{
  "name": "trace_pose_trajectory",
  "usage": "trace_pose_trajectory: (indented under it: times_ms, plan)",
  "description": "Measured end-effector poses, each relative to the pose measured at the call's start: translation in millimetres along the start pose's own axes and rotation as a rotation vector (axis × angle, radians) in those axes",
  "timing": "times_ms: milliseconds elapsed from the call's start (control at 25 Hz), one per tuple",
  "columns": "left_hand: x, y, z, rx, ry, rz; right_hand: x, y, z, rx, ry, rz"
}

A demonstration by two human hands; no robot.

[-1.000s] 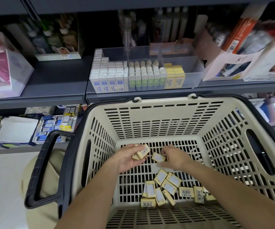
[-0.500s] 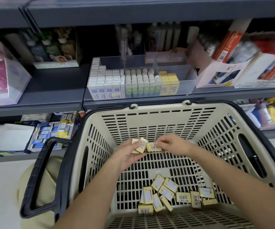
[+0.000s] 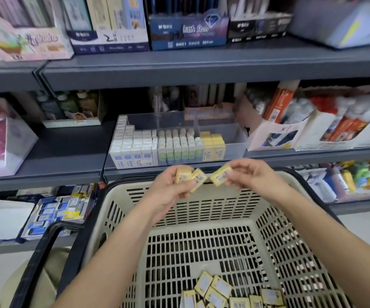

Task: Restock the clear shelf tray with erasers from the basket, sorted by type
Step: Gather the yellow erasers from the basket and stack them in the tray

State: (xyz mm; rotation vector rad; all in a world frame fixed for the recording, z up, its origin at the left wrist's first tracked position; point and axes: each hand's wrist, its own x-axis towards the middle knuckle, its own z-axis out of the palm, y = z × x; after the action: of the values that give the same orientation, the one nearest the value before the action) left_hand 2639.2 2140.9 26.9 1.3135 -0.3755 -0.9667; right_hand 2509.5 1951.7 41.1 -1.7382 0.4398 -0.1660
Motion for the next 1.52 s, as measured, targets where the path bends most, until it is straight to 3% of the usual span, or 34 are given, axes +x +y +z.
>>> trace_pose_trajectory:
  times_ms: [120,280,360,560,720,880,1280,1360,1440,1520]
  plan:
    - [13,25,11,-0.038,0.028,0.131,25,-30,-20,-0.111,0.141,-0.111]
    - [27,30,11,-0.105,0.098,0.184,67,-51,-32,-0.742,0.439,-0.259]
    - [30,26,7,-0.117,0.093,0.176,84,-53,-33,-0.908,0.453,-0.272]
    - [34,24,2,-0.092,0.046,0.141,111,-47,-25,-0.982,0.273,-0.234]
    - [34,23,-1,-0.123,0.031,0.143,120,-48,-22,-0.998,0.255,-0.089]
    - [34,23,-3,-0.166,0.025,0.145,119,-50,-31,-1.046,0.288,-0.094]
    - [34,24,-3,-0.167,0.021,0.131,128,-38,-18,-1.096,0.093,-0.009]
    - [34,24,-2,-0.157,0.032,0.126,120,-43,-15,-1.127,0.140,-0.032]
    - [33,25,-1,-0.160,0.051,0.123,103,-47,-6,-1.018,0.271,-0.155]
    - [33,27,2,-0.154,0.058,0.126,79,-50,7,-0.719,0.187,-0.233]
